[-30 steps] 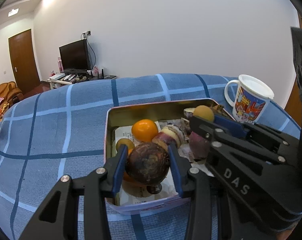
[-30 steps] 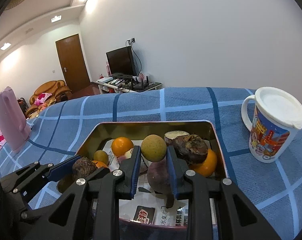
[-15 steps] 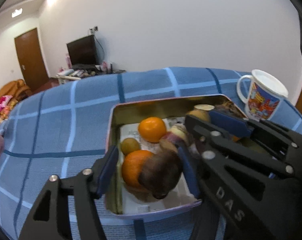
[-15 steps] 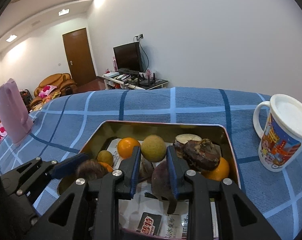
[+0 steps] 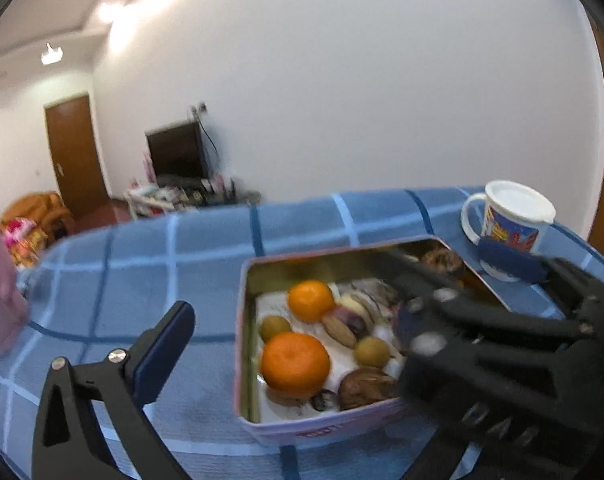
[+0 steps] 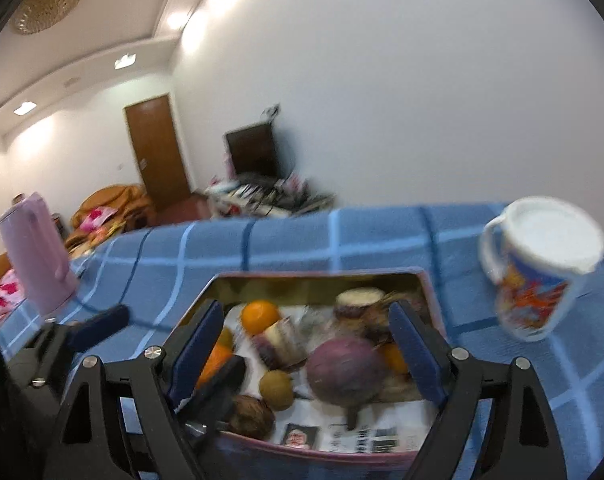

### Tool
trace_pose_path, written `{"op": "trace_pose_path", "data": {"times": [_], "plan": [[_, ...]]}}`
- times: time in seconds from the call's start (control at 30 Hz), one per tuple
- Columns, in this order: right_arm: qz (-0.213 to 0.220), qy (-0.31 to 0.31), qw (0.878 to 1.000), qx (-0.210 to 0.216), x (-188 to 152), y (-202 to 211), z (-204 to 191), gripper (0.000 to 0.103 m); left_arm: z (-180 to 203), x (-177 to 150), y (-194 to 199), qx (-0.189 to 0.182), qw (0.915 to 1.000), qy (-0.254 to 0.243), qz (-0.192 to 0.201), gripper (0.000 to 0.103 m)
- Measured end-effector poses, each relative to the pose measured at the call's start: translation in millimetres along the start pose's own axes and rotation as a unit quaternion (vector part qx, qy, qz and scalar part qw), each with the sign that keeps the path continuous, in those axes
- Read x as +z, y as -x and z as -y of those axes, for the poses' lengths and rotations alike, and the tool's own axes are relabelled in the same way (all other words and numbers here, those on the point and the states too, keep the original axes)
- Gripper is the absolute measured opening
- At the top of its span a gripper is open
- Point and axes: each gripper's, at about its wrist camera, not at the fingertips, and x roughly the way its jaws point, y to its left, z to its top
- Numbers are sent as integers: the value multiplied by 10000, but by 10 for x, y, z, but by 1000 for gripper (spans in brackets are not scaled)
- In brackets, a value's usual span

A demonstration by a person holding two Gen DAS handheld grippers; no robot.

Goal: Organize fruits

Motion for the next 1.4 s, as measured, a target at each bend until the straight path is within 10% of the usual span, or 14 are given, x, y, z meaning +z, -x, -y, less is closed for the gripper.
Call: {"op": "trace_pose_path", "data": {"times": [1.03, 1.4], "plan": [[1756, 385, 9744, -1353, -360, 1324, -143, 86, -333, -313, 786, 444, 9943, 510, 829, 103], [1737, 232, 9745, -1401, -360, 1395, -89, 86, -320, -321, 823, 543, 9932, 523, 889, 103]]}}
